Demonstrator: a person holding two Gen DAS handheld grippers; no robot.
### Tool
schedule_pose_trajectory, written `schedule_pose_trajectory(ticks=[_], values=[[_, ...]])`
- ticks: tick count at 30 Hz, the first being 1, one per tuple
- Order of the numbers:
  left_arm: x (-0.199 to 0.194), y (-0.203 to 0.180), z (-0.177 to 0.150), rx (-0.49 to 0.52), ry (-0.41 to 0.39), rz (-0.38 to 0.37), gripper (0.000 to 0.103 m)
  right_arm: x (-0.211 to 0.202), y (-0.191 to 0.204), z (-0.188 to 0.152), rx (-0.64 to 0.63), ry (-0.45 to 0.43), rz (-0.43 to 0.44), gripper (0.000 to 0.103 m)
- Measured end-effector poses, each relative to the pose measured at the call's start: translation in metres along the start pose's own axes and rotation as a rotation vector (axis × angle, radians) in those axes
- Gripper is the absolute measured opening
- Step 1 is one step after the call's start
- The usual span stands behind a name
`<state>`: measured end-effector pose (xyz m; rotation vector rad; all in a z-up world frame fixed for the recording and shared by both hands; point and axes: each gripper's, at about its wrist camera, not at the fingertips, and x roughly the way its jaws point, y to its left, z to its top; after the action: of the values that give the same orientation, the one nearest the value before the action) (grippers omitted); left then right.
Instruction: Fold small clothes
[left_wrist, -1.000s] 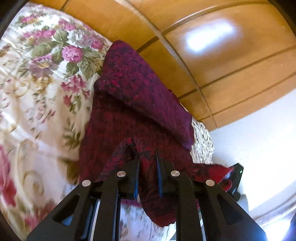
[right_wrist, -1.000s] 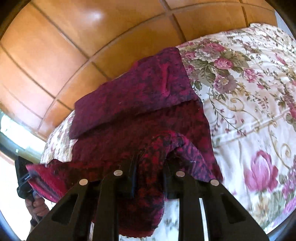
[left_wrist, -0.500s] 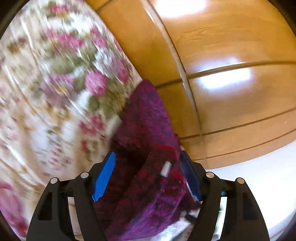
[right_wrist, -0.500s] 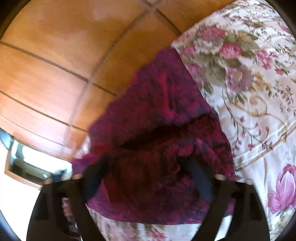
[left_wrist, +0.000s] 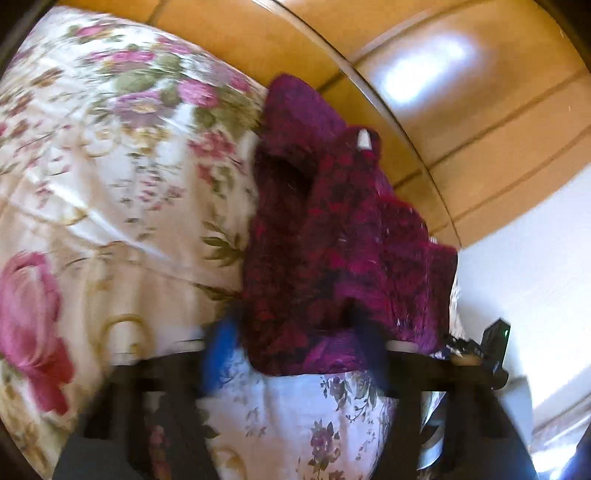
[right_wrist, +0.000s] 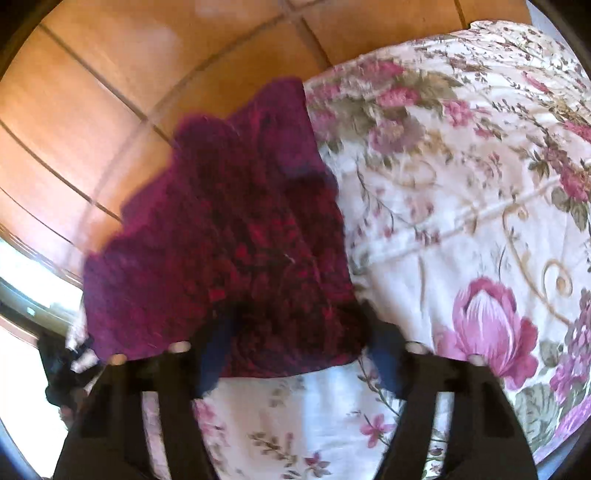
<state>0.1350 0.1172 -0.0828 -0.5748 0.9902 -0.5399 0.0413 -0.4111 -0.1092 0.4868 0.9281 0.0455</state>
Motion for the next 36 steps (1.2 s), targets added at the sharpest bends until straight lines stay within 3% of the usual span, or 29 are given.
schedule_pose_trajectory(ticks=[1, 3, 6, 14, 25, 27, 30, 31, 32, 36], values=[[0.004, -0.001, 0.001, 0.001, 0.012, 0.033, 0.029, 0.000, -0.002, -0.001, -0.002, -0.005, -0.007, 0.042], [0.002, -0.003, 0.003, 0.000, 0.008, 0.043, 0.021, -0.009, 0.000, -0.003, -0.004, -0.018, -0.006, 0.030], [-0.011, -0.008, -0.001, 0.019, -0.003, 0.055, 0.015, -0.024, 0.007, -0.010, -0.041, -0.035, -0.013, 0.024], [-0.056, -0.013, -0.028, 0.023, -0.018, 0.023, 0.010, -0.051, 0.027, -0.034, -0.058, -0.047, 0.022, 0.022], [-0.096, -0.014, -0.112, -0.003, 0.098, 0.022, 0.010, -0.090, 0.001, -0.111, -0.017, 0.080, 0.005, 0.022], [-0.094, -0.015, -0.109, 0.018, 0.109, 0.033, 0.014, -0.089, 0.004, -0.111, -0.038, 0.083, -0.016, 0.025], [-0.099, -0.014, -0.096, 0.045, 0.080, 0.060, 0.028, -0.094, 0.013, -0.098, -0.078, 0.024, -0.060, 0.046], [-0.103, -0.016, -0.089, 0.069, 0.046, 0.095, 0.041, -0.098, 0.017, -0.092, -0.099, -0.007, -0.069, 0.055], [-0.108, -0.019, -0.086, 0.086, 0.019, 0.122, 0.052, -0.100, 0.023, -0.086, -0.121, -0.034, -0.074, 0.056], [-0.111, -0.029, -0.068, 0.153, -0.041, 0.140, 0.053, -0.097, 0.052, -0.066, -0.239, -0.109, -0.130, 0.056]])
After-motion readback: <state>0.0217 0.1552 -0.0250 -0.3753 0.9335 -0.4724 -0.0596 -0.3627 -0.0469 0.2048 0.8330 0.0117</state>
